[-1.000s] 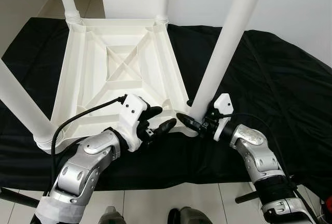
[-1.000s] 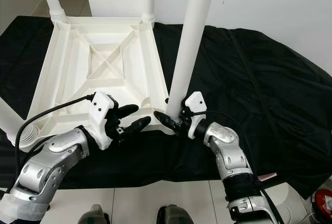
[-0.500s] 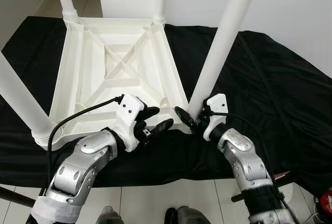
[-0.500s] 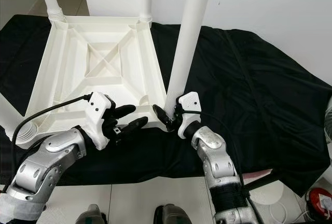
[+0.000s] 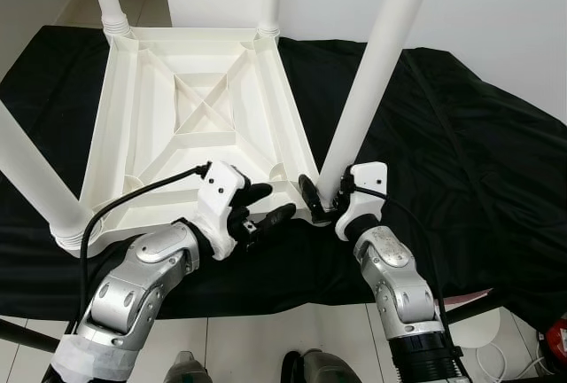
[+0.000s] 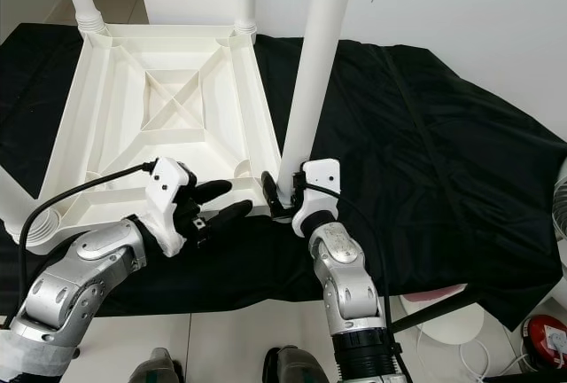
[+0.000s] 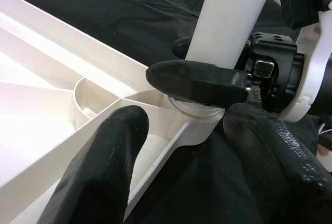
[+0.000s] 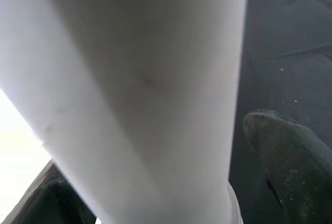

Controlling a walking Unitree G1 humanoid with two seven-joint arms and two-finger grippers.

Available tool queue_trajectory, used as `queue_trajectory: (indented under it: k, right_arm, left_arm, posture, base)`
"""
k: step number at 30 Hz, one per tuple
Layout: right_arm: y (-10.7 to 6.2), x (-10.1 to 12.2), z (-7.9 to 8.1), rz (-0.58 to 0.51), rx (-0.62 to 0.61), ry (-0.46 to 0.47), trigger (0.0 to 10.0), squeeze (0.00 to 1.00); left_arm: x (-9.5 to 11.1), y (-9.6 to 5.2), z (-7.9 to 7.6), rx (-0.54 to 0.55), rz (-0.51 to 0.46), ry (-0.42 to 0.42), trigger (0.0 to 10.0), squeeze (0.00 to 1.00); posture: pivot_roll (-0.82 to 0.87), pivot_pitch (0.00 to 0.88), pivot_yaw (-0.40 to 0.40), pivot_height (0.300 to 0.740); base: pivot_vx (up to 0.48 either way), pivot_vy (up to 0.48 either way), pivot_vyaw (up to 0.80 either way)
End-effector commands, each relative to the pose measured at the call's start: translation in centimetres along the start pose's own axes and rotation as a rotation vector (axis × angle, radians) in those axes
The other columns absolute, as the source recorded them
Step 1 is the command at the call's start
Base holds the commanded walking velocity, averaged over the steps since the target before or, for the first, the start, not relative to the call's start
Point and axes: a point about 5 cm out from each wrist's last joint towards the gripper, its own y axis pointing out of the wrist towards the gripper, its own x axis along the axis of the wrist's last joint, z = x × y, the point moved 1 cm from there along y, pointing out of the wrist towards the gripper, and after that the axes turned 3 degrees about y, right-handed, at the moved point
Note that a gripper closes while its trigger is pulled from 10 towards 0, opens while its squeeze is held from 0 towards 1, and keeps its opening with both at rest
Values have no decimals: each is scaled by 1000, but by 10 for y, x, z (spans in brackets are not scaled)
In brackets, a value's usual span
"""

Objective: Building children table

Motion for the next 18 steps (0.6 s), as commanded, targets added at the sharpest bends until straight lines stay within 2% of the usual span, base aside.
queue_trajectory:
  k: [1, 5, 6, 7, 8, 10, 12, 13, 16, 18]
  right_arm:
    - [-5, -4, -18, 33, -22, -23, 10000, 1000]
    - [-6, -2, -25, 43, 0, -57, 10000, 1000]
    - [-6, -1, -26, 49, 43, -73, 10000, 710]
    - [-6, -1, -26, 49, 43, -73, 10000, 710]
    - [-6, 0, -25, 53, 98, -90, 10000, 0]
    - [-6, 0, -25, 53, 98, -90, 10000, 0]
    - [-7, 2, -27, 48, 254, -149, 10000, 0]
    - [-7, 2, -27, 48, 254, -149, 10000, 0]
    - [-3, 5, -27, 42, 425, -197, 10000, 0]
    - [-1, 5, -26, 44, 464, -204, 10000, 0]
  left_arm:
    - [0, 0, -9, -104, -3, -6, 10000, 0]
    - [0, 0, -10, -108, -3, -7, 10000, 0]
    - [0, 1, -10, -112, -4, -8, 10000, 0]
    - [0, 1, -10, -112, -4, -8, 10000, 0]
    - [0, 1, -11, -115, -5, -9, 10000, 0]
    - [0, 1, -11, -115, -5, -9, 10000, 0]
    - [0, 2, -13, -137, -3, -13, 10000, 0]
    - [0, 2, -13, -137, -3, -13, 10000, 0]
    - [1, 8, -13, -170, -10, 0, 10000, 0]
    - [2, 9, -13, -178, -14, 2, 10000, 0]
  posture:
    - [58, 90, -70, 740]
    - [57, 84, -66, 740]
    - [54, 83, -66, 740]
    - [54, 83, -66, 740]
    - [54, 83, -66, 740]
    - [54, 83, -66, 740]
    - [46, 56, -52, 740]
    - [46, 56, -52, 740]
    - [45, 29, -45, 740]
    - [44, 30, -42, 740]
  base:
    - [0, 0, 0]
    - [0, 0, 0]
    - [0, 0, 0]
    - [0, 0, 0]
    - [0, 0, 0]
    - [0, 0, 0]
    - [0, 0, 0]
    - [0, 0, 0]
    - [0, 0, 0]
    - [0, 0, 0]
